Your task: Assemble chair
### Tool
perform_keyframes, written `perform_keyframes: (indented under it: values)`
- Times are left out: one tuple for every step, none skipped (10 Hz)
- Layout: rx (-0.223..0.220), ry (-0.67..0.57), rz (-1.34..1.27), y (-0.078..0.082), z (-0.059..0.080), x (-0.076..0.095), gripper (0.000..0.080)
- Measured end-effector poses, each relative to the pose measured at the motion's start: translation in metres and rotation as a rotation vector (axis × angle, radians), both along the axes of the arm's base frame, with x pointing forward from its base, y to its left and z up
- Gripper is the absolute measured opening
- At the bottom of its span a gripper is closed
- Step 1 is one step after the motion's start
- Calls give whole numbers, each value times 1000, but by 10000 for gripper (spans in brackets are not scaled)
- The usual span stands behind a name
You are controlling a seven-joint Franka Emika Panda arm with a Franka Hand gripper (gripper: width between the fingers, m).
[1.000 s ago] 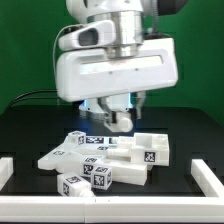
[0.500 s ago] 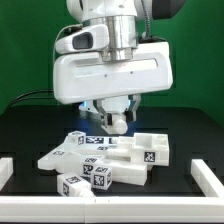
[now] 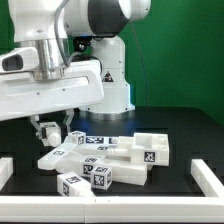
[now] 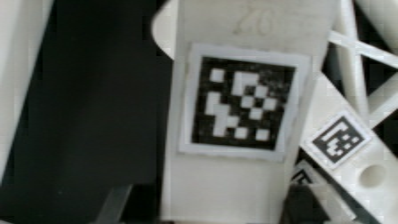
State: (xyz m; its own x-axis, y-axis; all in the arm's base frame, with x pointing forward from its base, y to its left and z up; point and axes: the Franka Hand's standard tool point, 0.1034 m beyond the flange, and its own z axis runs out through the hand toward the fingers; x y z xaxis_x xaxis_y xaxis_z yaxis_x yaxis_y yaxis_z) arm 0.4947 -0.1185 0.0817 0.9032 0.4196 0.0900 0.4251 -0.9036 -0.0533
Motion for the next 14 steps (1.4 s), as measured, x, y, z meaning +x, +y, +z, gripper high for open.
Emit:
perform_keyframes:
  values:
    - [0,0,9,2,0,0,282]
    - [1,2,6,1,-1,0,282]
    - [1,4,4,-1,-2,-2,282]
    - [2,13,2,-17,-9,-11,282]
    - [-4,24,-7,-42,-17,-29,282]
    - [-8,46,-35,-66,-31,-54,282]
    - [-24,38,-23,-79,-44,-63,282]
    - [-26,42,-25,-84,-52,-68,282]
    - [-24,49,-30,-86,-57,-69,282]
    - [-20,53,-30,-81,-60,-69,282]
    - [-20,52,-27,-81,-59,-69,282]
    - [-20,53,-27,-81,-60,-69,282]
    - [-21,52,-23,-80,-59,-68,388]
    - [-20,48,-13,-75,-54,-63,527]
